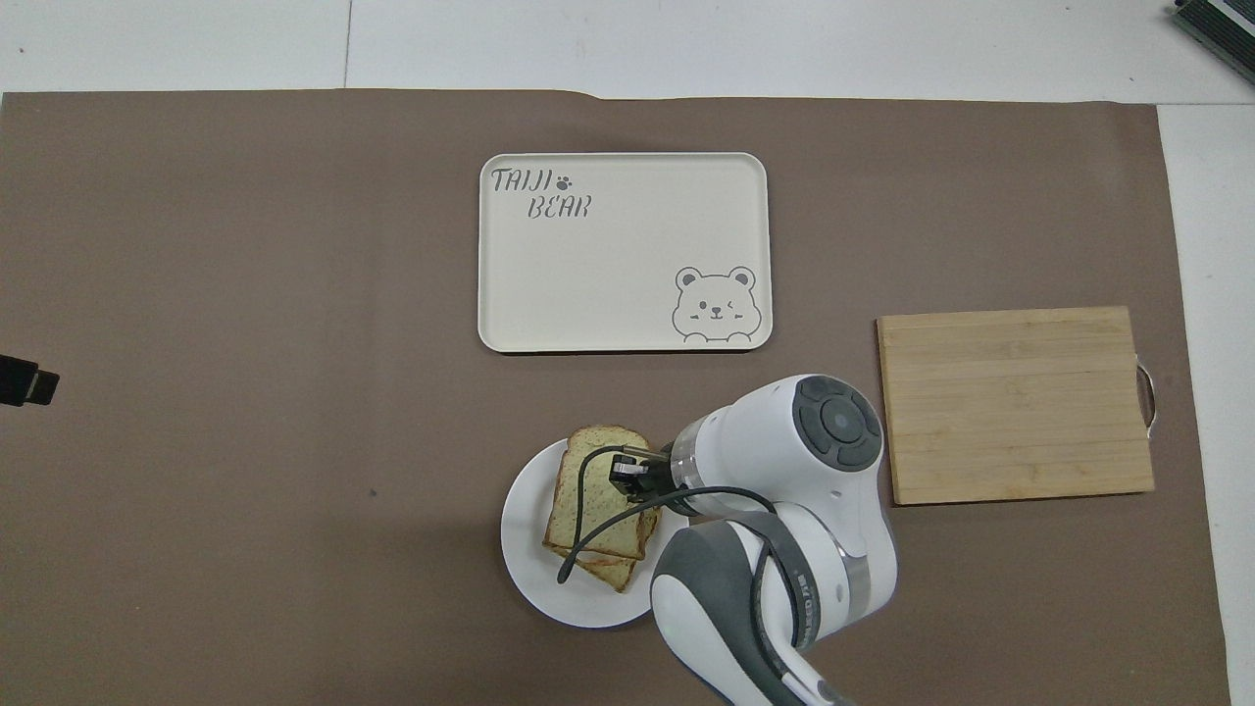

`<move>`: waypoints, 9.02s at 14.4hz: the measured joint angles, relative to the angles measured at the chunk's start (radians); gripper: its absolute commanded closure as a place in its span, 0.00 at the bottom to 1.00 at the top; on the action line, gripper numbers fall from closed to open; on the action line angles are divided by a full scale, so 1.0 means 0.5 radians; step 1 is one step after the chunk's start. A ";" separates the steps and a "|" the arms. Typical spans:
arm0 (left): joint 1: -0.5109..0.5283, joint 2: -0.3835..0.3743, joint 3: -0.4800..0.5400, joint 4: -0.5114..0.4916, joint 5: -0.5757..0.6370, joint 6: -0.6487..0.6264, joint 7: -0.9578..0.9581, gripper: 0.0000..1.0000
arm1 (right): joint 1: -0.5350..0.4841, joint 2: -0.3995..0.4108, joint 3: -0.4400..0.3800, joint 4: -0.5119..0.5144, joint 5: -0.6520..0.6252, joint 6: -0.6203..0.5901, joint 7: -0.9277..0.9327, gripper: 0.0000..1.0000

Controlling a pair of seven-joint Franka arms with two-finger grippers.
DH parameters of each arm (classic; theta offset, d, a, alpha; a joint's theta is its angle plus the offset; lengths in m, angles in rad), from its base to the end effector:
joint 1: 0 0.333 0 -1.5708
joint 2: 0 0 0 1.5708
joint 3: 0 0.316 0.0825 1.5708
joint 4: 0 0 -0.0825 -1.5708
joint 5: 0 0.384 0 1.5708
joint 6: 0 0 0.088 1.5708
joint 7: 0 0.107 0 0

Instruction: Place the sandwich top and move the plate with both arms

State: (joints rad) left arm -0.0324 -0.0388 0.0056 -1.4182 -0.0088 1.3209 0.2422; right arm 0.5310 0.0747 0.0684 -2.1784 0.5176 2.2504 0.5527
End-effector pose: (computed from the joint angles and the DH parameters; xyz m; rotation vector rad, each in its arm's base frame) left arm 0.5129 -0.0148 0.6940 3.0966 -0.4221 -0.0894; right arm 0.4431 0.3192 0.3596 -2.7582 0.3942 0.3158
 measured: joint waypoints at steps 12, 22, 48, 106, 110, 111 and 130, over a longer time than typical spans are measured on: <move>0.000 -0.124 -0.001 -0.230 -0.078 0.028 0.000 0.00 | 0.110 -0.124 0.000 -0.241 0.002 0.246 0.751 0.00; 0.001 -0.431 0.008 -0.925 -0.274 0.441 0.088 0.00 | -0.171 -0.261 -0.045 0.156 -0.041 -0.234 0.825 0.00; -0.586 -0.098 -0.037 -2.326 -2.507 1.907 1.202 0.47 | -1.167 -0.246 -0.096 1.116 -1.121 -1.475 -1.113 0.00; -0.486 1.115 -0.439 -0.711 -2.276 2.751 0.064 0.28 | -1.221 -0.210 -0.071 1.185 -1.074 -1.532 -1.124 0.00; -0.483 1.112 -0.403 -0.705 -2.238 2.787 0.077 0.07 | -1.221 -0.210 -0.071 1.185 -1.074 -1.532 -1.124 0.00; -0.481 1.106 -0.377 -0.703 -2.182 2.788 0.079 0.00 | -1.221 -0.210 -0.071 1.185 -1.074 -1.532 -1.124 0.00; -0.451 0.387 0.586 -0.101 -0.191 0.783 0.114 0.00 | -1.221 -0.210 -0.071 1.185 -1.074 -1.532 -1.124 0.00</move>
State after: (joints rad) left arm -0.2579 0.1547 0.2984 -1.4687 -0.1043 1.7125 0.2994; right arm -0.0794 -0.0304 0.0329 -1.5860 -0.0194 1.4845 -0.0094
